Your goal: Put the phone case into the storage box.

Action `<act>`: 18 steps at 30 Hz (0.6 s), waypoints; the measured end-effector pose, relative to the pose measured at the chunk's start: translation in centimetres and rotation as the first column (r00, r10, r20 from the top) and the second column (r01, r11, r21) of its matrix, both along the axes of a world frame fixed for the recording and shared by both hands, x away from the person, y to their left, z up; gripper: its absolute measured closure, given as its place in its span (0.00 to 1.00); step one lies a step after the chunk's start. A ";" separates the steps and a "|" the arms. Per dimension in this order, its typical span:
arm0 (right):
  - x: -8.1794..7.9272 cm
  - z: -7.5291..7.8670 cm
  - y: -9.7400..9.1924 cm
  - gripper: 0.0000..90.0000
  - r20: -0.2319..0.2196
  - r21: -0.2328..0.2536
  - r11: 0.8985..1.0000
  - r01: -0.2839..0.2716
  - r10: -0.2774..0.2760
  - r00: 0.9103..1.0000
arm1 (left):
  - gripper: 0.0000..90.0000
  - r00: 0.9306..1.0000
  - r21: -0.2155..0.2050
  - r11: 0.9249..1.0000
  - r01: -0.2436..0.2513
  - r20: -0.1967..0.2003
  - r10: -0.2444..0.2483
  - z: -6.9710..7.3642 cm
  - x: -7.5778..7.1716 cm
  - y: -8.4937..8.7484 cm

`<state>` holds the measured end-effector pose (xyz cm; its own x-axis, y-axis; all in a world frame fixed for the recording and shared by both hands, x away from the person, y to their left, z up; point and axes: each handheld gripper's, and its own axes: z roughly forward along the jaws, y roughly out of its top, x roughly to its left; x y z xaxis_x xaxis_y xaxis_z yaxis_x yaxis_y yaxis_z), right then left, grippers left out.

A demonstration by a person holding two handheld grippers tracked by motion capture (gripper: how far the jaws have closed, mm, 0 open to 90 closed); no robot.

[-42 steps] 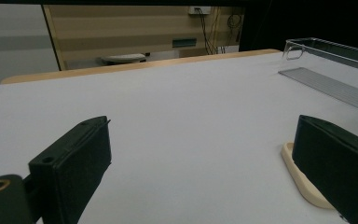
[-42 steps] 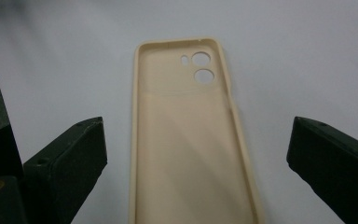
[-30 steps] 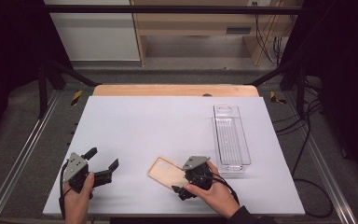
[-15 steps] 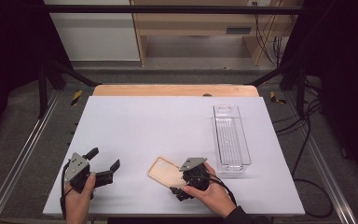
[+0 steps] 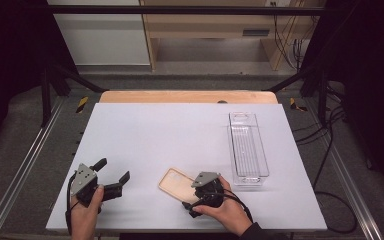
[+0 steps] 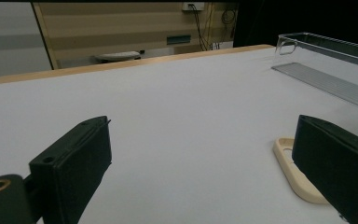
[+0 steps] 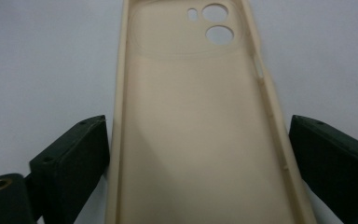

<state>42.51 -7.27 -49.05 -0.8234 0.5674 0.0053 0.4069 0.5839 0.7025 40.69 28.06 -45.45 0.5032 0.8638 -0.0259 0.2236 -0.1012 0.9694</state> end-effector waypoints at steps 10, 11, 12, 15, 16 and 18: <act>0.0 0.1 -0.2 0.13 0.008 -0.004 1.000 0.001 -0.001 1.000 | 0.05 1.000 -0.009 1.000 0.015 -0.004 -0.015 0.1 0.0 -0.4; 0.0 0.2 -0.2 0.13 0.008 -0.004 1.000 0.004 -0.004 1.000 | 0.05 1.000 -0.012 1.000 0.017 -0.008 -0.017 0.0 0.0 -0.4; -0.1 0.2 -0.1 0.13 0.008 -0.005 1.000 0.010 -0.010 1.000 | 0.05 1.000 -0.011 1.000 0.020 -0.012 -0.020 0.0 0.0 -0.4; -0.2 0.3 -0.1 0.13 0.009 -0.003 1.000 0.021 -0.021 1.000 | 0.05 1.000 -0.017 1.000 0.020 -0.010 -0.021 0.1 -0.1 -0.4; -0.3 0.3 -0.1 0.14 0.020 0.000 1.000 0.021 -0.021 1.000 | 0.05 1.000 -0.017 1.000 0.023 -0.011 -0.023 0.1 -0.1 -0.4; -0.4 0.3 0.0 0.14 0.034 0.006 0.999 0.032 -0.032 0.999 | 0.05 0.999 -0.028 0.999 0.031 -0.020 -0.032 0.1 -0.1 -0.4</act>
